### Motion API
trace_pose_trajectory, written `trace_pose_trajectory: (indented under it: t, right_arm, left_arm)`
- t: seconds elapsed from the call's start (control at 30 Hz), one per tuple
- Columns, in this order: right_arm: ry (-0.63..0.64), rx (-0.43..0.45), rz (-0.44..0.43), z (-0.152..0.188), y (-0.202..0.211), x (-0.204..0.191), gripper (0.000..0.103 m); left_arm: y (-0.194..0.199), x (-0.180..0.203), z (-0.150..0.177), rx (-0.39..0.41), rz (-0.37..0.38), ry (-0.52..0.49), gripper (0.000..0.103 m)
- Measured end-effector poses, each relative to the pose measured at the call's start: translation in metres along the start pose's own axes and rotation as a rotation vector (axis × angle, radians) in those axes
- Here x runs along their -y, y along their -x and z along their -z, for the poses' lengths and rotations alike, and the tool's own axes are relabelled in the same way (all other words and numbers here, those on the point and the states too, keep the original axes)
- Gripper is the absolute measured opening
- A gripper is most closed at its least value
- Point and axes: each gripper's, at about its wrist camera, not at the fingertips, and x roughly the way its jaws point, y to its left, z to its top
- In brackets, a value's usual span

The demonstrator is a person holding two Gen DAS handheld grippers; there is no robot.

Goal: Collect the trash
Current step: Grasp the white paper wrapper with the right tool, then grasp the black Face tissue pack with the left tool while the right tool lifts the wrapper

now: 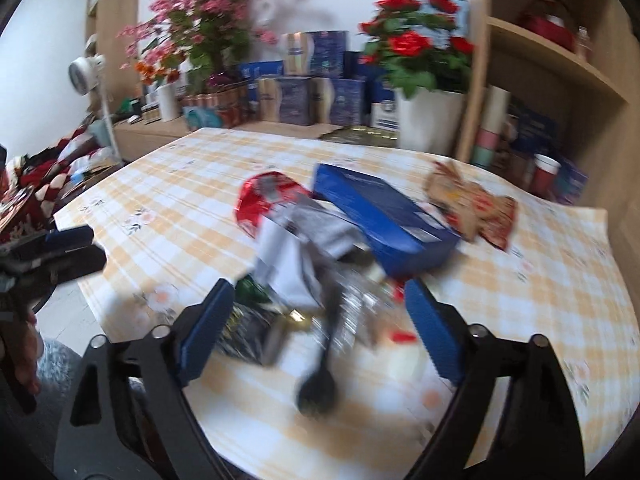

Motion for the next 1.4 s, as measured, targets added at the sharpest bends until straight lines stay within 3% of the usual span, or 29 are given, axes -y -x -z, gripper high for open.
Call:
trace_pose_trajectory:
  t: [0.2, 0.27, 0.33, 0.43, 0.7, 0.9, 1.07, 1.4]
  right_arm:
    - [-0.009, -0.076, -0.036, -0.020, -0.050, -0.012, 0.074]
    - [-0.033, -0.129, -0.033, -0.020, -0.066, -0.011, 0.067]
    - [-0.042, -0.168, -0.030, -0.019, -0.074, -0.010, 0.054]
    - [-0.042, -0.160, -0.067, -0.017, -0.070, -0.011, 0.041]
    - [-0.094, 0.004, -0.158, -0.030, -0.024, -0.007, 0.039]
    - [-0.185, 0.123, -0.155, -0.037, 0.014, 0.017, 0.039]
    - [-0.207, 0.193, -0.067, -0.024, 0.047, 0.037, 0.039]
    - [-0.273, 0.202, 0.112, 0.037, 0.097, 0.083, 0.039]
  left_arm:
    - [0.004, -0.014, 0.003, -0.002, -0.024, 0.015, 0.094]
    - [0.005, -0.018, 0.005, -0.004, -0.027, 0.019, 0.094]
    - [0.005, -0.021, 0.007, -0.008, -0.028, 0.024, 0.094]
    - [0.004, -0.022, 0.011, -0.016, -0.025, 0.026, 0.094]
    - [-0.003, -0.009, 0.016, -0.051, 0.027, 0.011, 0.094]
    - [-0.020, 0.015, 0.018, -0.112, 0.087, -0.004, 0.094]
    - [-0.046, 0.042, 0.021, -0.177, 0.101, -0.012, 0.094]
    - [-0.107, 0.072, 0.025, -0.286, -0.037, 0.034, 0.094]
